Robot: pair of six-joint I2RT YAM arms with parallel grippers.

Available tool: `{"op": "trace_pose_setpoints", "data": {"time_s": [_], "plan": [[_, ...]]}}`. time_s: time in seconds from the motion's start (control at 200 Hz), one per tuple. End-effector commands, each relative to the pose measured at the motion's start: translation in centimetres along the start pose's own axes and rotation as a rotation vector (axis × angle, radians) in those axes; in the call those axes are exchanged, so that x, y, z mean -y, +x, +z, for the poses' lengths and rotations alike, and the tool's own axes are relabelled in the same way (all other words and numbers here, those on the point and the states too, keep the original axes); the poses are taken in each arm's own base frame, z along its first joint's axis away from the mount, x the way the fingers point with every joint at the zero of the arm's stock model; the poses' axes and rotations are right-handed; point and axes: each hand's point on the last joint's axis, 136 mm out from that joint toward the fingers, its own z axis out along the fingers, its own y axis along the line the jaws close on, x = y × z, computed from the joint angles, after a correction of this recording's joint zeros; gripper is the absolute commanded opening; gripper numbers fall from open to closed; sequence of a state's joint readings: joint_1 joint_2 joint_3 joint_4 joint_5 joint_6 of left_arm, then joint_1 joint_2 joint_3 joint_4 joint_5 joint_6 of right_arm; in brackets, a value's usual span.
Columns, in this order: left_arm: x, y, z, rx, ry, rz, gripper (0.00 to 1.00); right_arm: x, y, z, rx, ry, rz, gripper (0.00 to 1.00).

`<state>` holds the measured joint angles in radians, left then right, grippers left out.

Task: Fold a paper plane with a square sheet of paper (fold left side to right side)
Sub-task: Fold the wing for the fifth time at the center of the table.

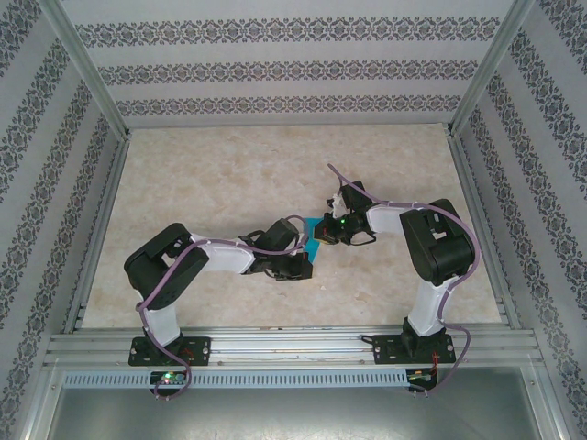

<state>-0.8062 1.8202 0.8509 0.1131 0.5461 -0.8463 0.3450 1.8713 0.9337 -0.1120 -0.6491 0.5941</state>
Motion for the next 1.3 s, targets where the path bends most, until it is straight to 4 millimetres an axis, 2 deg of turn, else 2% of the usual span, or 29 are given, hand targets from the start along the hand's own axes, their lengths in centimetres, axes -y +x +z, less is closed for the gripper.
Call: {"op": "trace_pose_setpoints", "data": {"time_s": [0.0, 0.28, 0.49, 0.585, 0.814, 0.904, 1.074, 1.299], "plan": [[-2.8, 5.1, 0.0, -0.161, -0.114, -0.079, 0.00, 6.8, 2.4, 1.2, -0.045, 0.257, 0.086, 0.00], [-1.9, 3.6, -0.5, -0.094, -0.092, -0.047, 0.05, 6.2, 2.1, 1.2, -0.039, 0.245, 0.080, 0.00], [-0.7, 0.9, -2.7, 0.020, -0.058, -0.021, 0.12, 5.1, 1.8, 0.9, -0.025, 0.216, 0.063, 0.00], [-0.4, -0.5, -4.2, 0.080, -0.061, 0.000, 0.19, 4.2, 1.6, 0.5, -0.011, 0.200, 0.046, 0.00], [-0.7, -3.2, -8.3, 0.219, -0.104, 0.044, 0.25, 2.0, 0.8, -0.7, 0.028, 0.156, 0.007, 0.04], [-1.2, -4.0, -10.3, 0.289, -0.147, 0.054, 0.27, 1.1, 0.6, -1.2, 0.046, 0.142, -0.013, 0.10], [-1.5, -4.6, -13.9, 0.429, -0.212, 0.101, 0.39, -0.3, 0.1, -2.7, 0.088, 0.150, -0.062, 0.24], [-2.7, -5.1, -18.8, 0.617, -0.287, 0.134, 0.55, -2.4, -0.1, -6.2, 0.185, 0.248, -0.162, 0.41]]}}
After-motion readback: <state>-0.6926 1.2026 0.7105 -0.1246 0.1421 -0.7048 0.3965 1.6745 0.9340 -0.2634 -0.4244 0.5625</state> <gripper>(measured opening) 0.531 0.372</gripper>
